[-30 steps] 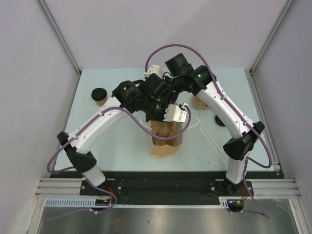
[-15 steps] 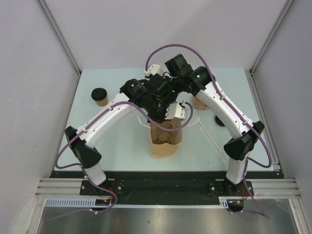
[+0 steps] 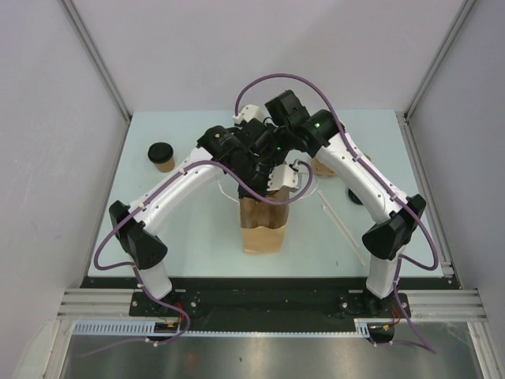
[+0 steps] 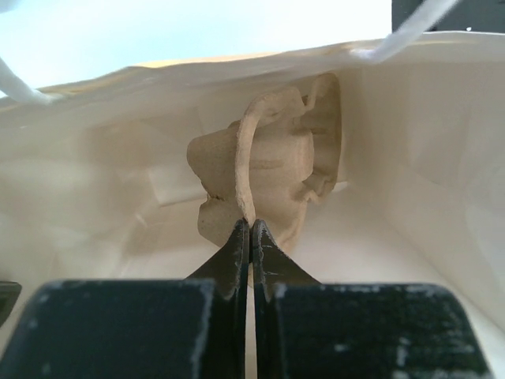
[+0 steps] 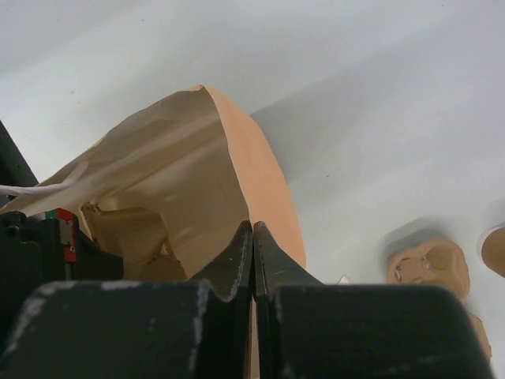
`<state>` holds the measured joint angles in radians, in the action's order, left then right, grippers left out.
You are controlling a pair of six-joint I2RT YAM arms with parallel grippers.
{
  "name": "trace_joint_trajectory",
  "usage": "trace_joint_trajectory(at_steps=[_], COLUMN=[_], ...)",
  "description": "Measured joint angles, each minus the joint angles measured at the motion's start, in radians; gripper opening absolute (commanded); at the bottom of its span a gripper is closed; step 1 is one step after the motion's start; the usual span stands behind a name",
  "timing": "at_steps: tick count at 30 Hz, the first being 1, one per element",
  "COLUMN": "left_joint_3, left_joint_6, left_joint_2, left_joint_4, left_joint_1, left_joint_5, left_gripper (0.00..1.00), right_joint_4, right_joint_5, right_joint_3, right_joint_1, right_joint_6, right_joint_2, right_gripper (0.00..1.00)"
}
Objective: Pack the takeout coffee
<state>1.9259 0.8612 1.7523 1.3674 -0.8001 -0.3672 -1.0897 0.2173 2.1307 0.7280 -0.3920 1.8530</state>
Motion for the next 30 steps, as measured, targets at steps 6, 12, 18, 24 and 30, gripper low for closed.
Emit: trace_joint_trajectory(at_steps=[6,12,18,24,30], left_joint_3=[0.000,0.000,0.013,0.027,0.022], left_joint_6=[-0.016,-0.036,-0.076,-0.087,-0.094], left_joint_2=[0.001,0.001,-0.015,-0.031,-0.032], left_joint_4=[0.016,0.022,0.019,0.023,0.018], left_joint_1=[0.007,0.007,0.007,-0.003,-0.008], left_joint_5=[-0.012,-0.022,-0.016,0.002,0.001], left_gripper=[0.00,0.00,0.00,0.00,0.00], right_joint_4=[0.024,0.044,0.051,0.055,0.063], right_joint_5=[-0.002,-0.025,-0.051,-0.060,-0.074], right_joint_3=[-0.021,-0.055,-0.068,-0.072,-0.077], right_joint_1=[0.003,0.006,0.014,0.029,0.031], right_joint_6=[0.000,0.000,0.000,0.000,0.000], right_joint_2=[-0.004,-0.019,-0.025,-0.032,-0.039], right_gripper=[0.00,0.00,0.00,0.00,0.00])
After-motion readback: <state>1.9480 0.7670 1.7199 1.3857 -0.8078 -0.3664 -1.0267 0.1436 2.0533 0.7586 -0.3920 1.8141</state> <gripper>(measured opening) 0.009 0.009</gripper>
